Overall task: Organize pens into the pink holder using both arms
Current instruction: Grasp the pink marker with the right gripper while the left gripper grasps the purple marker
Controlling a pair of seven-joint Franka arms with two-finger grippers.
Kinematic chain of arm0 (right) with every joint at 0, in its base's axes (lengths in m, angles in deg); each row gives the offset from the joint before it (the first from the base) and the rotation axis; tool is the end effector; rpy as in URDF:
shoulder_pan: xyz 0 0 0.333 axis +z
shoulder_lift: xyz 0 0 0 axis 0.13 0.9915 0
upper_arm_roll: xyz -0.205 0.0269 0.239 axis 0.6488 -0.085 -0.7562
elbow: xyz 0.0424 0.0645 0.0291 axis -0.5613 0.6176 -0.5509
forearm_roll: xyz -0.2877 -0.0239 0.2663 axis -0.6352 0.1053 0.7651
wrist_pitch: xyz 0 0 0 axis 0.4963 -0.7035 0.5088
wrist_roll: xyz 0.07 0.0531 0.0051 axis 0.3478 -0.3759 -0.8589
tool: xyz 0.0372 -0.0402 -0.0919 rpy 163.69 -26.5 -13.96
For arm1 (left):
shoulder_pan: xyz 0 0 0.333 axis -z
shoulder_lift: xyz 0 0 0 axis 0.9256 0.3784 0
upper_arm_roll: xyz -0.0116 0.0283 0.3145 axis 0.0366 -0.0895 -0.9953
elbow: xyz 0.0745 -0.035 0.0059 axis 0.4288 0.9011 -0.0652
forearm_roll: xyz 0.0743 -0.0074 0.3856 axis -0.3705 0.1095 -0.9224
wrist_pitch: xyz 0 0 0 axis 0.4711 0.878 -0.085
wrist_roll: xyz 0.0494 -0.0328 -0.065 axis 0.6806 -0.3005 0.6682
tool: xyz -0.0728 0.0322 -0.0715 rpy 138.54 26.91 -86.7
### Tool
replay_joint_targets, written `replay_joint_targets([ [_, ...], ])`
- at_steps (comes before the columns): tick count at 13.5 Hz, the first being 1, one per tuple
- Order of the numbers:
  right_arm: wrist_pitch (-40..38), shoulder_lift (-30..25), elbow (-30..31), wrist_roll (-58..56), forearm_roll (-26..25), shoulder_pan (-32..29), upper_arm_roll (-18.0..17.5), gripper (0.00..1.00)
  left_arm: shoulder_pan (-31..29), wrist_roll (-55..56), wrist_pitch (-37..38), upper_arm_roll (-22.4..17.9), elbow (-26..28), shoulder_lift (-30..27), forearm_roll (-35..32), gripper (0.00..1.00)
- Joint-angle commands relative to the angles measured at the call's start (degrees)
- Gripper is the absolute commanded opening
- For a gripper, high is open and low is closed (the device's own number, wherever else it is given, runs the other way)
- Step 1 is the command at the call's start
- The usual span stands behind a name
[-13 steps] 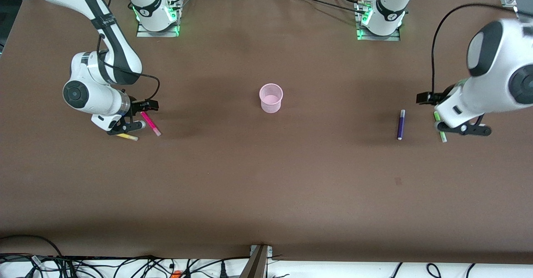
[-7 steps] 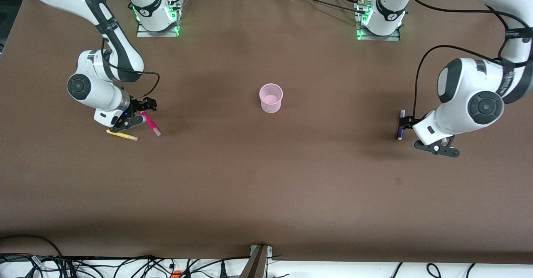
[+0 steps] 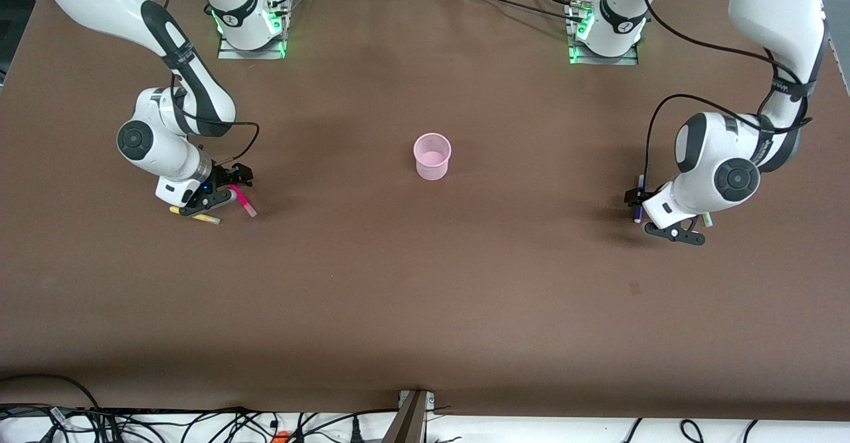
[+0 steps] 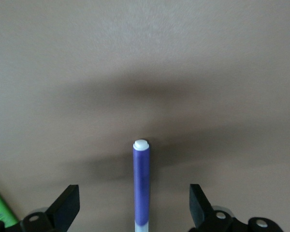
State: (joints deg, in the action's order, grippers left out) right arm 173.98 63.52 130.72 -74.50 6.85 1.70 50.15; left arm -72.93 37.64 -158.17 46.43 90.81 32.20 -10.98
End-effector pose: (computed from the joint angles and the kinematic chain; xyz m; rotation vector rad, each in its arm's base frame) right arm 0.5157 0.0160 0.1687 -3.0258 -0.5663 0.0964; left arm 0.5730 0.0146 0.1946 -3.0615 0.3459 0.3123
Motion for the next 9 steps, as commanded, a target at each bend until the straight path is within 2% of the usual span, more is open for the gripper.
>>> replay_joint_targets([
  [1, 0.52, -0.76, 0.77, -1.03, 0.22, -0.21, -0.17, 0.38, -0.37, -0.72, -3.0, 0.24, -0.53, 1.64, -1.24, 1.0],
  [2, 0.43, -0.94, 0.77, -1.03, 0.22, -0.21, -0.17, 0.22, -0.37, -0.72, -3.19, 0.24, -0.53, 1.64, -1.24, 0.84],
  [4, 0.43, -1.38, 0.68, -1.03, 0.22, -0.21, -0.17, 0.0, -0.54, -0.72, -3.54, 0.24, -0.7, 2.25, -1.24, 0.6],
  [5, 0.34, -1.82, 0.59, -0.94, 0.22, -0.21, -0.17, 0.0, -0.63, -0.81, -4.76, 0.24, -0.71, 2.96, -1.24, 0.52],
  [8, -0.79, -3.75, 0.33, -0.5, 0.22, -0.03, -0.61, 0.0, -1.6, -1.69, -6.27, 0.24, -0.53, 4.1, -1.24, 0.38],
  [9, -2.11, -4.71, 0.07, -0.33, 0.13, 0.14, -0.87, 0.0, -1.6, -1.69, -6.27, 0.24, -0.53, 4.1, -1.24, 0.31],
])
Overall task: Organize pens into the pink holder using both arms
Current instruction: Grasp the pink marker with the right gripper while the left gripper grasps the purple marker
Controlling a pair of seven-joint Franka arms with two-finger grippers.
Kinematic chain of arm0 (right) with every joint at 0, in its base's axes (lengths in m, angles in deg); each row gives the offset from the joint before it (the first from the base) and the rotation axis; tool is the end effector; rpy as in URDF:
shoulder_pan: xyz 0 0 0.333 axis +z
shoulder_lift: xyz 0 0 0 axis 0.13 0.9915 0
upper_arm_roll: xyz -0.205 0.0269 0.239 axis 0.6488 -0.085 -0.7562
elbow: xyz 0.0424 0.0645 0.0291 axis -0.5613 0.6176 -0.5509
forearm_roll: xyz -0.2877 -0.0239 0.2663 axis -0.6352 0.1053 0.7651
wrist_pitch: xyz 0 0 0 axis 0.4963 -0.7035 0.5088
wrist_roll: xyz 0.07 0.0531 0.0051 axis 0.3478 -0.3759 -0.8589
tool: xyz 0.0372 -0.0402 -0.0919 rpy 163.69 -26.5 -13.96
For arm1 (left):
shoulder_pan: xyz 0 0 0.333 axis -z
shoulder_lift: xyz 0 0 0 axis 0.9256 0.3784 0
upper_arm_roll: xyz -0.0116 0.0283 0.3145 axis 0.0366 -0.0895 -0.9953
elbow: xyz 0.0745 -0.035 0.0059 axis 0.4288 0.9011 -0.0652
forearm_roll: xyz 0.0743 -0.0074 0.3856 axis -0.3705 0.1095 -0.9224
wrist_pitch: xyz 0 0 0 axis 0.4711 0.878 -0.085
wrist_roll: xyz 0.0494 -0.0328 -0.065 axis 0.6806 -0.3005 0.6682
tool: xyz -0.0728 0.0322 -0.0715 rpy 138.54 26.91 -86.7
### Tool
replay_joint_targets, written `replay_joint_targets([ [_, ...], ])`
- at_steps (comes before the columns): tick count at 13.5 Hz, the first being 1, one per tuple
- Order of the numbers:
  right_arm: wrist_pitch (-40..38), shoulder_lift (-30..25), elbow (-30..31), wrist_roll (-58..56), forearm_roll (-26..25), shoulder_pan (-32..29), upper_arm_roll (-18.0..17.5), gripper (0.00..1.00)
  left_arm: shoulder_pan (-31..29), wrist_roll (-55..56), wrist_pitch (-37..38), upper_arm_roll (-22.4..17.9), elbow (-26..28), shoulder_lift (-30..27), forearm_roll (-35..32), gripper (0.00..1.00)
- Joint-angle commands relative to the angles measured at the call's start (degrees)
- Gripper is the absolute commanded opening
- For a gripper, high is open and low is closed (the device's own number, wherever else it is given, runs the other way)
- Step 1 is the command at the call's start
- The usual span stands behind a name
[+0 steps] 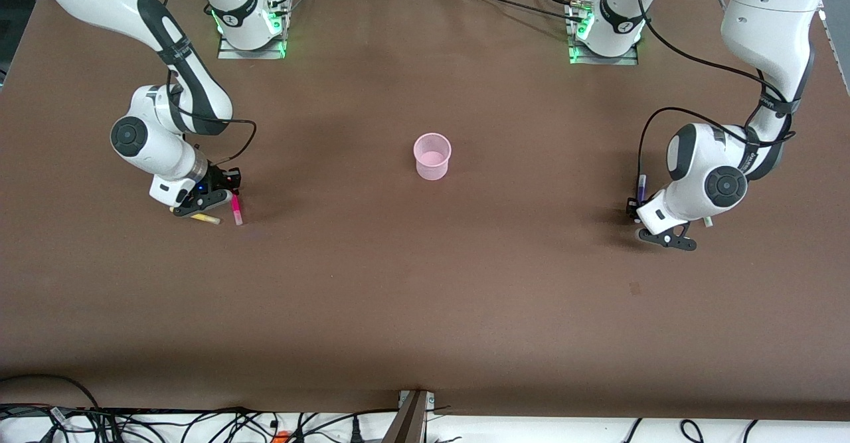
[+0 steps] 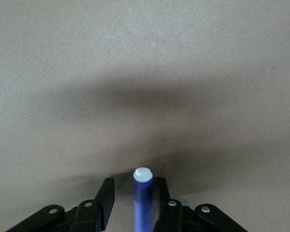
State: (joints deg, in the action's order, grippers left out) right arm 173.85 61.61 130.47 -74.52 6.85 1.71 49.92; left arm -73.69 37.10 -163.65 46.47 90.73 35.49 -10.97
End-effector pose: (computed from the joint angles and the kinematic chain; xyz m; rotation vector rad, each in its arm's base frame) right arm 0.5224 0.0177 0.1872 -3.0338 -0.5756 0.0436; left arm 0.5761 0.0198 0.1686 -3.0774 0.3492 0.2507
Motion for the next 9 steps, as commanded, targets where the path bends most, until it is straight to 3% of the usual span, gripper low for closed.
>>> replay_joint_targets([
  [1, -3.12, -3.86, -0.29, -0.48, 0.04, 0.22, -1.78, 0.0, -0.84, -1.32, -0.7, 0.2, -0.46, 0.73, -1.24, 0.21],
  [3, -4.97, -6.67, -1.09, -0.83, -0.83, 0.39, -4.33, 0.0, -0.84, -2.02, -0.09, 0.37, -0.46, 0.11, -1.33, 0.0],
  [5, -9.52, -9.31, -2.92, -0.22, -2.24, 1.36, -7.58, 0.0, -0.67, -6.67, 3.15, 0.81, -1.07, -1.81, -1.24, 0.0],
  [7, -19.95, -9.67, -10.62, -0.04, -2.85, 3.81, -7.94, 0.0, 0.12, -6.95, 7.98, 2.12, -2.12, -4.45, -0.98, 0.0],
  [9, -30.86, -8.71, -19.77, 1.53, -5.57, 6.98, -7.94, 0.0, 0.04, -7.04, 13.86, 6.5, -3.61, -7.08, -0.36, 0.0],
])
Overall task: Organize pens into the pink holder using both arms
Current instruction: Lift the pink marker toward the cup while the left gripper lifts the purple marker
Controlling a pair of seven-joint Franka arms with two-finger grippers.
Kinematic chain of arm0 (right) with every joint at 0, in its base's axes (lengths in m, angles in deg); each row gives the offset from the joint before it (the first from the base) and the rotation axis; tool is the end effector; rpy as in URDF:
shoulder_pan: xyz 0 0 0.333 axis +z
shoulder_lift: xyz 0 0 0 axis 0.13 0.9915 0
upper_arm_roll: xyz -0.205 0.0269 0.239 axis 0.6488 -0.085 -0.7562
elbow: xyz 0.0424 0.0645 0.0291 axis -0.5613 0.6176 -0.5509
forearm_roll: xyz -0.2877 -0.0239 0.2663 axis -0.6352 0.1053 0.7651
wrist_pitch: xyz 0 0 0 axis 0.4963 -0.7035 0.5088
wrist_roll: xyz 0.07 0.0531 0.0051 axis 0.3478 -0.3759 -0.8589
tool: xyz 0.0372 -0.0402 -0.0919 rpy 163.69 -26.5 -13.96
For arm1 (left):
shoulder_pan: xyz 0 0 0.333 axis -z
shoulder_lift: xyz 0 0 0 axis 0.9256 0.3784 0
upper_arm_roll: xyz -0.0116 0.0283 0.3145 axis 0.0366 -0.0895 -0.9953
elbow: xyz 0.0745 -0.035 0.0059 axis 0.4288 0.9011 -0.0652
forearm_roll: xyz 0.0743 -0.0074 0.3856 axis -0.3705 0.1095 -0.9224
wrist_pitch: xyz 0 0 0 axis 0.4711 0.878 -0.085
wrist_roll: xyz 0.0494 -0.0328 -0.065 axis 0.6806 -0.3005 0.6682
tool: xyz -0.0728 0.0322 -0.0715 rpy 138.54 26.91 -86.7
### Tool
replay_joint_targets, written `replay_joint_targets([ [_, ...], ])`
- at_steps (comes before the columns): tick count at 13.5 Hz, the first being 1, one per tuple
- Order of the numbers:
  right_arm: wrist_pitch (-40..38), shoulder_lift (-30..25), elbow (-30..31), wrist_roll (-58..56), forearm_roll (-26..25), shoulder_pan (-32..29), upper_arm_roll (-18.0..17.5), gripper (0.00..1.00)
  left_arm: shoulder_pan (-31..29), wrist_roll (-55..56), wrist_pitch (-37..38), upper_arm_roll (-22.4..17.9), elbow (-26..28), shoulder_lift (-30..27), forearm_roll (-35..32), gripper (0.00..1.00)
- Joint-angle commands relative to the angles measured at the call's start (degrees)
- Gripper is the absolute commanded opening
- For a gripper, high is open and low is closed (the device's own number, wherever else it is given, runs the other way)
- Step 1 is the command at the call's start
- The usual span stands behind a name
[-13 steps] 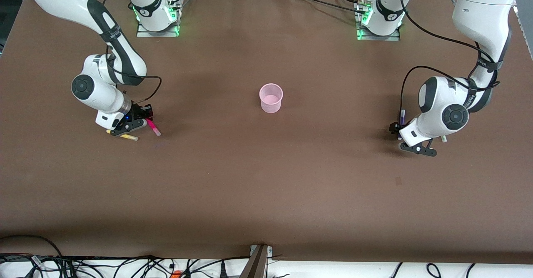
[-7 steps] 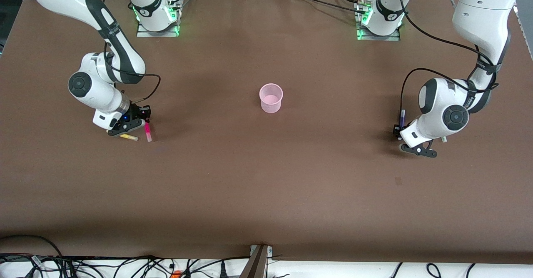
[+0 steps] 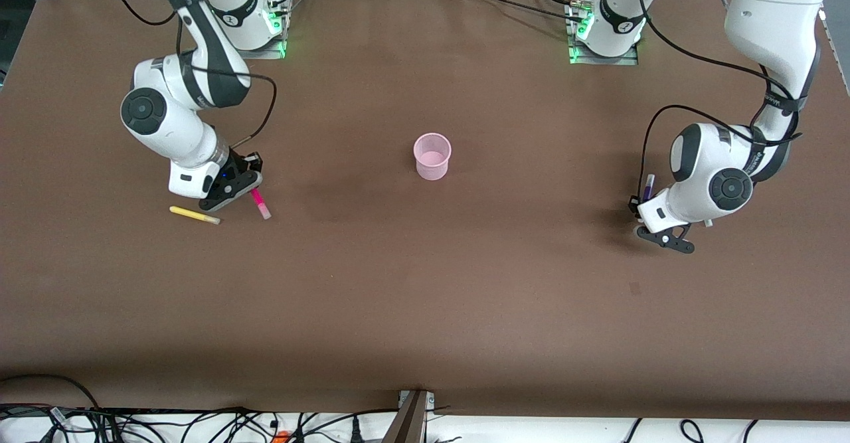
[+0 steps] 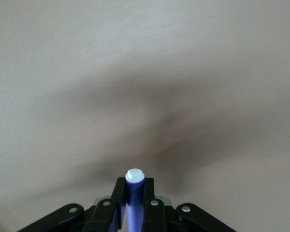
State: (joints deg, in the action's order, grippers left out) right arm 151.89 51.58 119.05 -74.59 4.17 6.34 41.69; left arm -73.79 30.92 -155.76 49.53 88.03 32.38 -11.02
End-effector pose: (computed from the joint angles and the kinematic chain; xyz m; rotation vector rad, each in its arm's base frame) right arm 0.5485 0.1386 0.3297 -2.9652 -0.9752 0.0622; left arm 0.5862 -0.0063 0.2090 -3.0546 0.5779 0.3034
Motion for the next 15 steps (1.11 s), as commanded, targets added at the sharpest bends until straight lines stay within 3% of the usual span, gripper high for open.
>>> replay_joint_targets([
  [1, -12.08, 2.03, -11.09, 3.61, -3.95, 3.66, 0.19, 0.0, 0.05, -0.51, 9.83, 6.08, -2.83, -4.42, 0.21, 0.0],
  [5, -15.18, 3.35, -14.97, 8.98, -7.03, 10.42, 0.28, 0.0, -0.57, -4.54, 17.15, 13.03, -11.45, -4.43, 8.44, 0.0],
  [8, -21.06, 6.5, -20.76, 13.37, -12.73, 16.05, 0.28, 0.0, -0.66, -5.52, 17.78, 18.31, -13.57, -4.16, 13.38, 0.0],
  [12, -26.0, 11.34, -26.31, 18.22, -17.93, 20.72, 0.28, 0.0, -1.53, -18.75, 17.78, 18.32, -19.01, -1.97, 21.2, 0.0],
  [15, -27.14, 11.88, -27.63, 18.23, -19.07, 22.31, 0.46, 0.0, -3.11, -28.08, 17.87, 18.32, -19.64, -2.14, 28.49, 0.0],
])
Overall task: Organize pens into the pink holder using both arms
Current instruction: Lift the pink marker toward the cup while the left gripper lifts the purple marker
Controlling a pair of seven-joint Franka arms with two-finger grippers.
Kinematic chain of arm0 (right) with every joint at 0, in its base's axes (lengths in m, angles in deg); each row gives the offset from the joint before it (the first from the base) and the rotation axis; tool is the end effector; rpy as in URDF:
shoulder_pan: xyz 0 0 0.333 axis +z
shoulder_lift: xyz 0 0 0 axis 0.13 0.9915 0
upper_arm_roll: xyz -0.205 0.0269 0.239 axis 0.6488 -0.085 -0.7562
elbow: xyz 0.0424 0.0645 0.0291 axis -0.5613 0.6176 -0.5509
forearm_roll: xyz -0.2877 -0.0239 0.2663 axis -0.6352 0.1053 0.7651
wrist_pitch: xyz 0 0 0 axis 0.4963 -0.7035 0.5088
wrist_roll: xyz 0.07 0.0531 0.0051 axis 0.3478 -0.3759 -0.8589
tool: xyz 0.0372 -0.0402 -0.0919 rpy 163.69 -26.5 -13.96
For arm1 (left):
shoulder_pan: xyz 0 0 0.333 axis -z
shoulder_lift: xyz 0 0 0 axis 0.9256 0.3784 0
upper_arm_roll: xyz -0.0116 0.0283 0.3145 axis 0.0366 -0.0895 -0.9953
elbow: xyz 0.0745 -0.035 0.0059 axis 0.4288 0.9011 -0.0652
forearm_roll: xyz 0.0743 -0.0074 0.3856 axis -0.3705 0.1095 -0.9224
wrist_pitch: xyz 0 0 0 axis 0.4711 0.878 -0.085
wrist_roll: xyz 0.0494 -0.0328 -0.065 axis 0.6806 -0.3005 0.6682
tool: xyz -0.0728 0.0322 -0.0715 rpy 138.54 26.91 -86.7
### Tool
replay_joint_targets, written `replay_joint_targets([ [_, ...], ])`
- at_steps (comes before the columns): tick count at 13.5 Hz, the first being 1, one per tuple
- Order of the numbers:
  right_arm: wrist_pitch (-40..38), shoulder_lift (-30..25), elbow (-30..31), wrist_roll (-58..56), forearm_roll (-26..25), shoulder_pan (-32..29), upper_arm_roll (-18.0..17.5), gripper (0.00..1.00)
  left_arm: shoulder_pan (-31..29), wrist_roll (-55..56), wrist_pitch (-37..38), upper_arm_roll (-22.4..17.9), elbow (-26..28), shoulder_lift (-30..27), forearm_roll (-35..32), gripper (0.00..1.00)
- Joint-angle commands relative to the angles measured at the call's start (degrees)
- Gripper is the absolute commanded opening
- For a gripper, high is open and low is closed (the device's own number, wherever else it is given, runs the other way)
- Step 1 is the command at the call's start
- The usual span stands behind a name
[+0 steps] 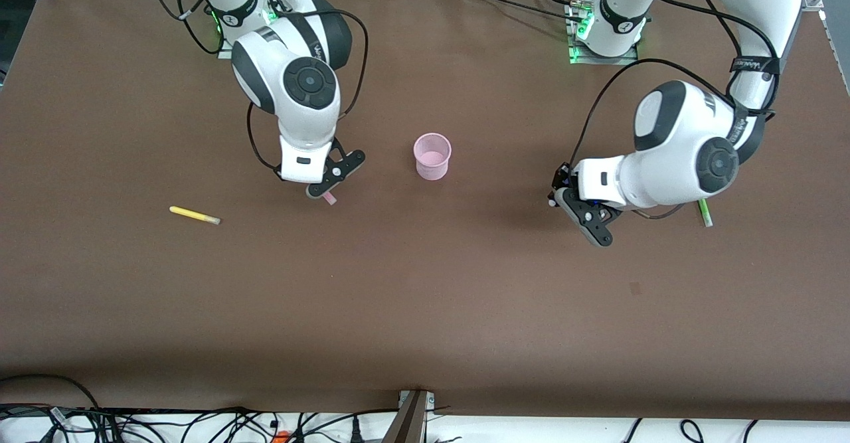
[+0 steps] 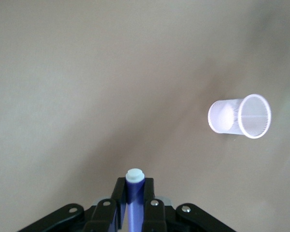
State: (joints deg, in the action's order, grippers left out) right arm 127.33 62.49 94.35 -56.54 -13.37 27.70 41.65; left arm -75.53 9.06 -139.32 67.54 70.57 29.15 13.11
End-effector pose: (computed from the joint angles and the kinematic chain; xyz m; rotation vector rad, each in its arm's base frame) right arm 0.5390 0.3358 0.3774 2.6385 1.0919 -0.2042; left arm 0.6226 -0.1829 0.3747 2.4972 -1.0490 -0.0241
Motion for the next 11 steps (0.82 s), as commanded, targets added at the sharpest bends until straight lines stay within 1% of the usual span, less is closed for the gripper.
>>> replay_joint_targets([
  [1, -4.67, 1.14, -4.24, 0.26, -2.32, 1.9, 0.41, 0.0, -1.54, -9.55, 1.52, 0.31, -2.79, 1.09, 6.73, 0.0],
  [2, -8.17, 1.75, -5.73, 0.26, -3.37, 5.39, 0.41, 0.0, -1.89, -14.29, 1.52, 0.31, -3.32, 1.09, 9.19, 0.0],
  [3, -11.51, 2.37, -8.71, 0.26, -4.16, 8.47, 0.5, 0.0, -2.42, -18.94, 1.52, 0.31, -3.32, 1.18, 11.56, 0.0],
  [4, -14.77, 3.33, -10.83, 0.43, -4.69, 10.51, 0.5, 0.0, -2.43, -24.47, 1.52, 0.31, -3.32, 1.44, 14.81, 0.0],
  [6, -18.39, 4.48, -12.51, 0.7, -6.88, 15.07, 0.5, 0.0, -1.81, -36.07, 1.87, 0.4, -3.32, 1.53, 18.26, 0.0],
  [8, -21.37, 5.36, -13.56, 0.87, -9.78, 19.47, 0.5, 0.0, -1.9, -40.51, 1.95, 0.4, -3.32, 1.7, 20.62, 0.0],
  [9, -22.61, 6.06, -14.01, 0.78, -10.41, 20.88, 0.59, 0.0, -1.9, -41.92, 1.96, 0.4, -3.41, 1.97, 20.9, 0.0],
  [11, -25.5, 8.77, -16.46, 0.26, -12.6, 23.78, 0.5, 0.0, -1.98, -45.34, 2.65, 0.4, -4.72, 2.32, 21.87, 0.0],
])
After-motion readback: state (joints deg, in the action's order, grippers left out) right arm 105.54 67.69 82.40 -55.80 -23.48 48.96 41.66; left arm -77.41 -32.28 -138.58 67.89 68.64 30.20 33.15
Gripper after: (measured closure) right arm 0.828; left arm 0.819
